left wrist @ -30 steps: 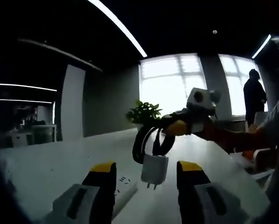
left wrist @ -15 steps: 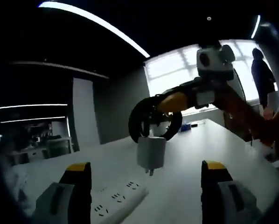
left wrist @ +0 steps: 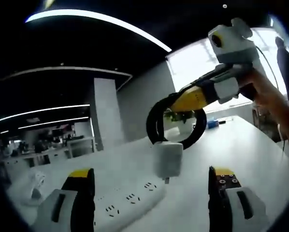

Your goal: Straighten the power strip on the desk, plug the charger into it

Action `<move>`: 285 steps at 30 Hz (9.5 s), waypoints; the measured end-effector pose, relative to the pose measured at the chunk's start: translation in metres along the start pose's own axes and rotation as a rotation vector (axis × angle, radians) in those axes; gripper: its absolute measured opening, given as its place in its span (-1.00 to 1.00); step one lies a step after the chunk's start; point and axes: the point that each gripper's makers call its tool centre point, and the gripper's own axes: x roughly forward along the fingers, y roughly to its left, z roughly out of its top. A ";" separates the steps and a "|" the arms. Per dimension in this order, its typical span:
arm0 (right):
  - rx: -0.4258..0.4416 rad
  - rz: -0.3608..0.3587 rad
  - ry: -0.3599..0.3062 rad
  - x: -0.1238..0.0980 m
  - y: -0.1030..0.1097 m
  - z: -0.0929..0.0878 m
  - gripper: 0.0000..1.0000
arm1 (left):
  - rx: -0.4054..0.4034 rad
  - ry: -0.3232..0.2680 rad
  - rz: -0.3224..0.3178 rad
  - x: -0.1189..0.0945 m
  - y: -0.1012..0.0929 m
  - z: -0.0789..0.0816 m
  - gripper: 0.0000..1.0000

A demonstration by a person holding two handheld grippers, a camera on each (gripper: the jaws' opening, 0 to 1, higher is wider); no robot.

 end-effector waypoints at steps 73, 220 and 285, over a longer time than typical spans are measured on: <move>-0.078 -0.040 0.047 0.009 0.036 0.025 -0.85 | 0.038 0.075 -0.339 0.014 -0.012 0.000 -0.49; 0.251 0.553 -0.549 0.078 -0.025 -0.018 0.86 | 0.100 0.072 -0.621 0.035 0.021 -0.035 -0.49; 0.004 0.930 -0.337 0.086 0.079 -0.019 -0.87 | 0.009 0.059 -0.627 0.033 0.017 -0.037 0.37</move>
